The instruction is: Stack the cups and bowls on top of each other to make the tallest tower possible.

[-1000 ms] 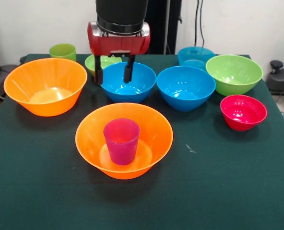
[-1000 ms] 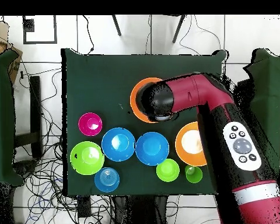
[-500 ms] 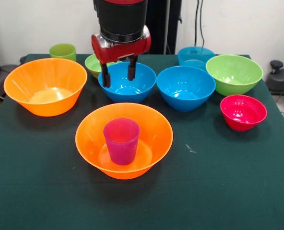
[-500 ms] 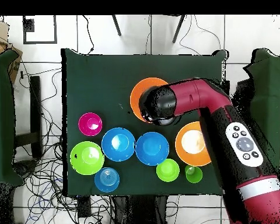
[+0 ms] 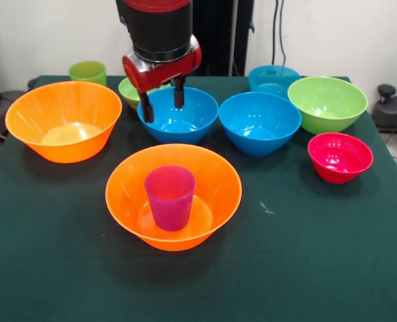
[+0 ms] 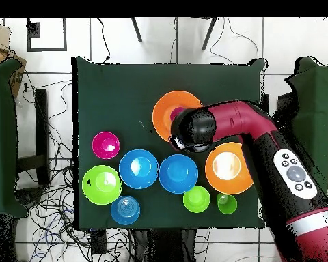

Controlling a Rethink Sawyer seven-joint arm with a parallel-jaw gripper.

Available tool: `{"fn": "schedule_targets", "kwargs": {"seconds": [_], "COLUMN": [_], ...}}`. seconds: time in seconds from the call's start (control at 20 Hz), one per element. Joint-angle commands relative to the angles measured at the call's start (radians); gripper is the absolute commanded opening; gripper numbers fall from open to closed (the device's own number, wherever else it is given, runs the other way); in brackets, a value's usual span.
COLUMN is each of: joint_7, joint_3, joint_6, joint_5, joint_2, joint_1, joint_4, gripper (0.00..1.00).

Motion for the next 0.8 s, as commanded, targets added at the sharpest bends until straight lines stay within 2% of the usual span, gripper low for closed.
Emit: {"fn": "schedule_targets", "kwargs": {"seconds": [0.05, 0.6, 0.8], "joint_7": [-0.317, -0.301, -0.312], "joint_3": [0.037, -0.001, 0.0], "joint_6": [-0.074, -0.1, -0.073], "joint_5": [-0.088, -0.171, -0.175], "joint_2": [0.052, 0.088, 0.05], "joint_1": [-0.001, -0.015, -0.038], "joint_4": [0.046, 0.012, 0.037], "gripper": [1.0, 1.0, 1.0]}}
